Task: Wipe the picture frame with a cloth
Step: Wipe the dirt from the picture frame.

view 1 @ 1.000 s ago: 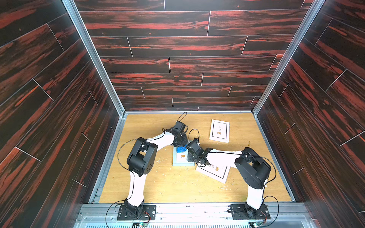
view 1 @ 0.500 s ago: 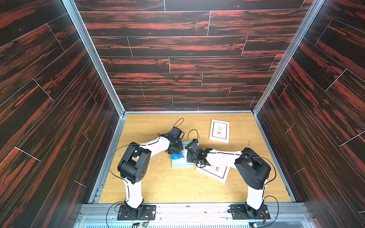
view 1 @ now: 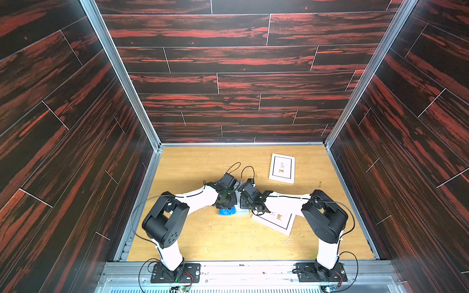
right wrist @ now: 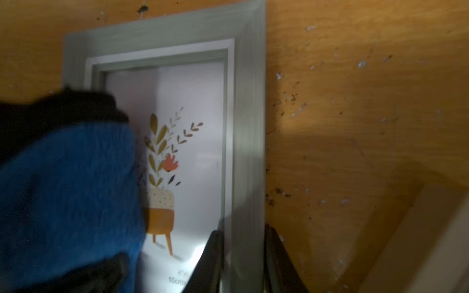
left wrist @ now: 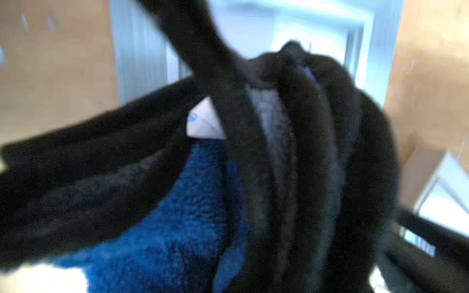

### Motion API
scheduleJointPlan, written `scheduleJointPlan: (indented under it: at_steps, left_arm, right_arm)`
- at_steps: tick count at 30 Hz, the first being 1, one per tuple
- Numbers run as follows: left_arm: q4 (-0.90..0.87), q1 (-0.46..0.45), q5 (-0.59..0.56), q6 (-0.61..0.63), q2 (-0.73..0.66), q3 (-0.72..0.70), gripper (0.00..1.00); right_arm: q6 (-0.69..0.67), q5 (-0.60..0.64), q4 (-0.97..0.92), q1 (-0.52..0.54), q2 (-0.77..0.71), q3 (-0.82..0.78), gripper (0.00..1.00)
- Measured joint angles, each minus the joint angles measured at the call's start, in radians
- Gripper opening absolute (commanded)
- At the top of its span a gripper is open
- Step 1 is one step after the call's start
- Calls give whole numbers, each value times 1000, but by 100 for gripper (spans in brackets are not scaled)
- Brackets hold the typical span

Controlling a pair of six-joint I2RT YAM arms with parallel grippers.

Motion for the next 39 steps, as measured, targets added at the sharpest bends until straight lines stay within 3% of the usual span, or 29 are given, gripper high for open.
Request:
scheduleJointPlan:
  at_steps: [5,9,18,27,31,36,39]
  left_arm:
    - [-28,112,2,26,76,128,0]
    - [-10,148,-21,40,105,186,0]
    - [56,-23,8,-52,-71,-95,0]
    - [311,-37,130,-216,-42,-156,0]
    - [404,-33,120,-271,-85,-241,0]
    - [398,44,106,-287,-201,-351,0]
    - [400,36,102,-295,-197,-346,0]
  right_arm:
    - [0,0,-1,0,0,1,0]
    - [0,0,-2,0,0,1,0]
    - [-4,-3,-7,0,0,1,0]
    - [-5,-3,-7,-1,0,1,0]
    - [-4,-3,-8,-1,0,1,0]
    - [-4,-3,-8,-1,0,1,0]
    - [-4,-3,-7,-1,-1,1,0]
